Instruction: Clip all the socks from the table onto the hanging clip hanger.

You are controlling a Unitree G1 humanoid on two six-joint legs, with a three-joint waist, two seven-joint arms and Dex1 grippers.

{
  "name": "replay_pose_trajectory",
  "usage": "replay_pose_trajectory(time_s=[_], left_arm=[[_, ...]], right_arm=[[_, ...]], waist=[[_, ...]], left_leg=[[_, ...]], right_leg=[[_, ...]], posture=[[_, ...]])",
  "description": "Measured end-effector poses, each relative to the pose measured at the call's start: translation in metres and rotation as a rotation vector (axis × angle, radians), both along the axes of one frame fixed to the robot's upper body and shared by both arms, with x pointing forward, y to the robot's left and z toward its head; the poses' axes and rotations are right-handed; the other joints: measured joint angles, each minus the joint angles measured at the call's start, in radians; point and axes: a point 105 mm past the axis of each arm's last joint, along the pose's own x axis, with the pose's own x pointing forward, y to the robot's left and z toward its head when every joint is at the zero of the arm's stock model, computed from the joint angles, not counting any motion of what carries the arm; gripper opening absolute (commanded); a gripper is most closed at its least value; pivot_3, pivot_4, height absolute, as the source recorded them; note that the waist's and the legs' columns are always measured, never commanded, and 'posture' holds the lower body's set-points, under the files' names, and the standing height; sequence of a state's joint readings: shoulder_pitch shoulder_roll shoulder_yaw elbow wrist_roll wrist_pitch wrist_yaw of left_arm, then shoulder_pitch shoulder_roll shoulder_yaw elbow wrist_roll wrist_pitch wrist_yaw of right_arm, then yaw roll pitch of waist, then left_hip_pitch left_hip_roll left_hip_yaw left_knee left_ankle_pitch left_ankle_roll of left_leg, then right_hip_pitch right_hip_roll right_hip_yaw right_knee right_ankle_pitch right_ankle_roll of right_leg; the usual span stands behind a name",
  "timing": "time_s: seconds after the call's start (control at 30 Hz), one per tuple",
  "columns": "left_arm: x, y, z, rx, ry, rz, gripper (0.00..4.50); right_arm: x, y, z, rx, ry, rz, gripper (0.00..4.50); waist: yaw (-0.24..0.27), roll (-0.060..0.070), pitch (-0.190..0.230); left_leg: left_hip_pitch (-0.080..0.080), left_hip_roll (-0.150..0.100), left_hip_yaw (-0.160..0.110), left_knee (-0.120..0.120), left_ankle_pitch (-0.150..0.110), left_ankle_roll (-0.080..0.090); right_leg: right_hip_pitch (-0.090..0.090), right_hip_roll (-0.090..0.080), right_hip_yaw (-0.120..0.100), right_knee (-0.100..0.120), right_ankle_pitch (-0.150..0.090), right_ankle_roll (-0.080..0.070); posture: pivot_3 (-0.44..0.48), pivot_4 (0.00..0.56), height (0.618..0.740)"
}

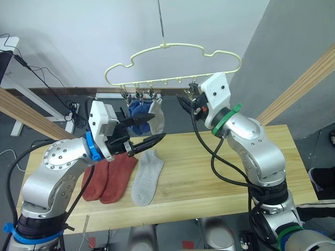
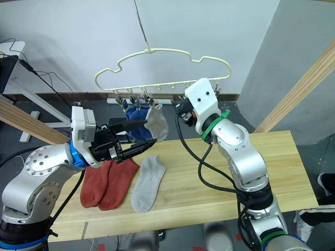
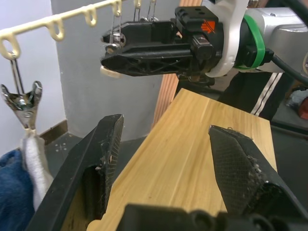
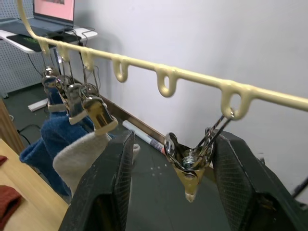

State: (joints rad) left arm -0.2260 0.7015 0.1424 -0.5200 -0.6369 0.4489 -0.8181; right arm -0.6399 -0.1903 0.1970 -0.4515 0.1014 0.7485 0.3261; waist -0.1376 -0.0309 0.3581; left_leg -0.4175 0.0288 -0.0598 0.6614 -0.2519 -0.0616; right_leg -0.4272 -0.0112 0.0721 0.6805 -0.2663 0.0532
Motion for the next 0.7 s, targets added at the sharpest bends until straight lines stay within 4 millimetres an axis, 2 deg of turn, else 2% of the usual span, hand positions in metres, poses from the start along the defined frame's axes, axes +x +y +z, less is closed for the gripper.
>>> replay_pose_trajectory(time_s=[0.7], left_arm=[[0.0008,-0.0019,-0.0028,-0.003,0.001,0.004,3.12]], right_arm=[[0.0043,0.0095,-0.0012,0.096,0.045,0.013,2.44]], waist=[[0.000,0.000,0.000]], left_leg=[[0.000,0.000,0.000,0.000,0.000,0.000]], right_leg=[[0.000,0.000,0.000,0.001,0.000,-0.001]], posture=[[-0.169,0.302,0.737]])
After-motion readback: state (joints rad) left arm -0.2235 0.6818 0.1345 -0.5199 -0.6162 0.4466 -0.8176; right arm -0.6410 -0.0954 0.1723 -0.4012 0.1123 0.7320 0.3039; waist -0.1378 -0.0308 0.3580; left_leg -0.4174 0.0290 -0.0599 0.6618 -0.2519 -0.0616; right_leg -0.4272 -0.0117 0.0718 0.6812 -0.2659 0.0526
